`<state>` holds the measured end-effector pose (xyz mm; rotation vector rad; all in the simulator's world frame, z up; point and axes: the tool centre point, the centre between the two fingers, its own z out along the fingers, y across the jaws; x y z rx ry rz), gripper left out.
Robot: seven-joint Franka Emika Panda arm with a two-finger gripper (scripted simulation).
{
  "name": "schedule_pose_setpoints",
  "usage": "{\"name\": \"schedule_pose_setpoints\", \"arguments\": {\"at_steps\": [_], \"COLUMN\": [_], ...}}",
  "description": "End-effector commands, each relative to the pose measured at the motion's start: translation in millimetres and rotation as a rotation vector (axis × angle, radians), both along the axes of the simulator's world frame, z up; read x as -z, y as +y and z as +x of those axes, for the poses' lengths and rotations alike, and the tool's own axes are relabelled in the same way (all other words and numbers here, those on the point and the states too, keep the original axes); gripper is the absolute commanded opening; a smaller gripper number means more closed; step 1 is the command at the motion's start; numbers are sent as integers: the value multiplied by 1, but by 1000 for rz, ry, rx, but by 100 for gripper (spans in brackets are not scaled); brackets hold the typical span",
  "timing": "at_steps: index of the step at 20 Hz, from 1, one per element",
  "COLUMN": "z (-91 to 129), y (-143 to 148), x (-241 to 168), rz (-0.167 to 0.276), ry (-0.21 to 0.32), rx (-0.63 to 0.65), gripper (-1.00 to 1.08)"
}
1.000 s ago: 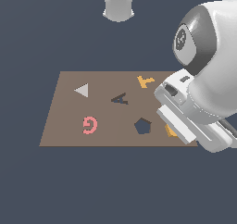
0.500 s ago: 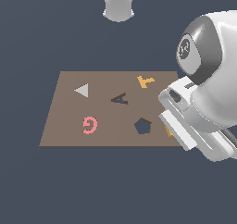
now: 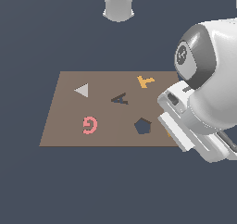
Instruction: Insert a designated object into the corresponding slot on a board.
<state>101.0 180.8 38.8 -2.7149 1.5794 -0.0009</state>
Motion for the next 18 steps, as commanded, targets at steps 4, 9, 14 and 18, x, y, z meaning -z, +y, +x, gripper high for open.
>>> {"name": "schedule_pose_setpoints", "arguments": {"at_steps": [4,9,14,18], "z": [0,0,0,0], "y": [0,0,0,0], "x": [9,9,8,4], "rz": [0,0,0,0], "ry": [1,1,0,1], "rx": [1,1,1,1], "gripper": [-100,-100,-100,-100]}}
